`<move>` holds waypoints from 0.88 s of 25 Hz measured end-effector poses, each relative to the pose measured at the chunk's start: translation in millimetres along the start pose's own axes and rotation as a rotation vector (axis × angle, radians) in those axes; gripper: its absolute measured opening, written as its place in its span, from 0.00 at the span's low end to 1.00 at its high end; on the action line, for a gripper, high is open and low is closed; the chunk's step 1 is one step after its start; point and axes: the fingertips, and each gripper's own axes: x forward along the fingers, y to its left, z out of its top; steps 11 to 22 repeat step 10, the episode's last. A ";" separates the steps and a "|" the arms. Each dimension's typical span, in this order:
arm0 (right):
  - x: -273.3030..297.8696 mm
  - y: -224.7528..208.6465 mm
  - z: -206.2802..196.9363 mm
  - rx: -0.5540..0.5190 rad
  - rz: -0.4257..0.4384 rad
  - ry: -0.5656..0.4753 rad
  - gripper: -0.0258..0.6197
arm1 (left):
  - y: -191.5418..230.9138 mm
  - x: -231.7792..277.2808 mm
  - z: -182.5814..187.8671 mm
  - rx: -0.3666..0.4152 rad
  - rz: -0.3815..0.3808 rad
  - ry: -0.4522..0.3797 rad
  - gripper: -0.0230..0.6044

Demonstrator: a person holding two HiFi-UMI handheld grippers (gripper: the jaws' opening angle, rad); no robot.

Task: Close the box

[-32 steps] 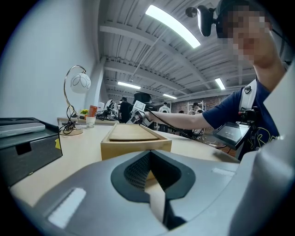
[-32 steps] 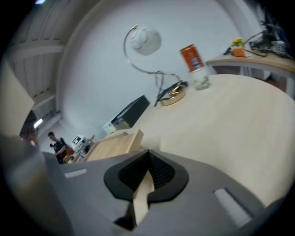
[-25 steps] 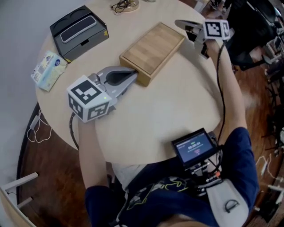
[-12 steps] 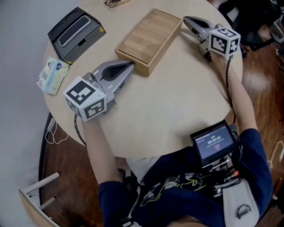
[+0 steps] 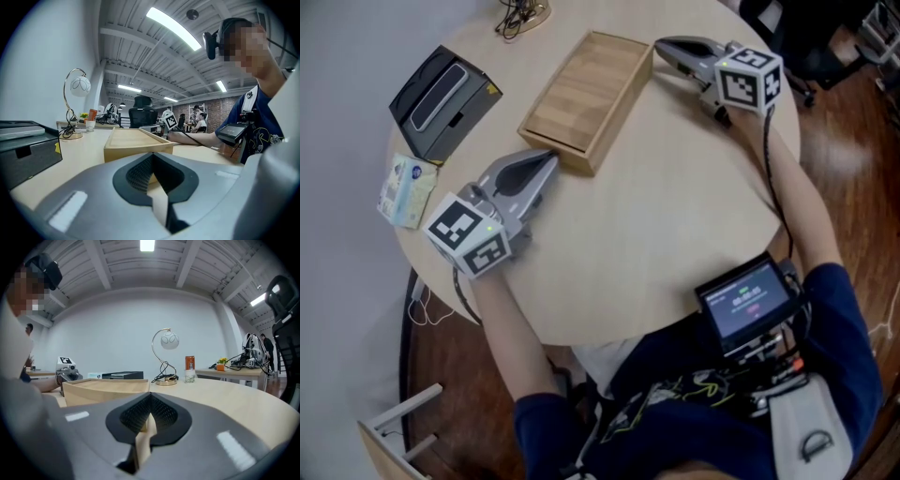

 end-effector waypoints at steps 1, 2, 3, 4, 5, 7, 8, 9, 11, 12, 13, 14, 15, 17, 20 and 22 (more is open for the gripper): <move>-0.3 0.2 0.2 -0.001 0.002 0.002 0.03 | -0.2 0.0 0.0 -0.001 0.000 0.000 0.04; -0.3 0.2 0.0 -0.002 0.005 0.003 0.03 | -0.4 -0.1 0.0 -0.001 -0.001 0.000 0.04; -0.1 0.2 -0.6 -0.001 0.008 0.004 0.03 | -0.4 -0.3 -0.1 0.001 -0.002 0.002 0.04; 0.0 0.3 -1.1 0.001 0.007 0.005 0.03 | -0.4 -0.6 -0.3 0.005 -0.004 0.004 0.04; -0.1 0.3 -1.6 0.004 0.001 0.006 0.03 | -0.2 -1.0 -0.7 0.010 -0.006 0.007 0.04; -0.3 0.8 -2.7 0.012 -0.005 0.002 0.03 | 0.2 -1.9 -0.9 0.018 -0.011 0.014 0.04; -0.1 1.2 -2.6 0.013 -0.003 -0.004 0.03 | 0.5 -2.3 -0.2 0.020 -0.013 0.015 0.04; 0.2 1.6 -2.1 0.013 -0.002 -0.011 0.03 | 0.8 -2.6 1.1 0.020 -0.014 0.016 0.04; 0.4 2.0 -1.4 0.013 0.000 -0.016 0.03 | 1.1 -2.9 2.5 0.020 -0.015 0.015 0.04; 0.4 2.0 -1.4 0.013 0.000 -0.016 0.03 | 1.1 -2.9 2.5 0.020 -0.015 0.015 0.04; 0.4 2.0 -1.4 0.013 0.000 -0.016 0.03 | 1.1 -2.9 2.5 0.020 -0.015 0.015 0.04; 0.4 2.0 -1.4 0.013 0.000 -0.016 0.03 | 1.1 -2.9 2.5 0.020 -0.015 0.015 0.04; 0.4 2.0 -1.4 0.013 0.000 -0.016 0.03 | 1.1 -2.9 2.5 0.020 -0.015 0.015 0.04; 0.4 2.0 -1.4 0.013 0.000 -0.016 0.03 | 1.1 -2.9 2.5 0.020 -0.015 0.015 0.04; 0.4 2.0 -1.4 0.013 0.000 -0.016 0.03 | 1.1 -2.9 2.5 0.020 -0.015 0.015 0.04; 0.4 2.0 -1.4 0.013 0.000 -0.016 0.03 | 1.1 -2.9 2.5 0.020 -0.015 0.015 0.04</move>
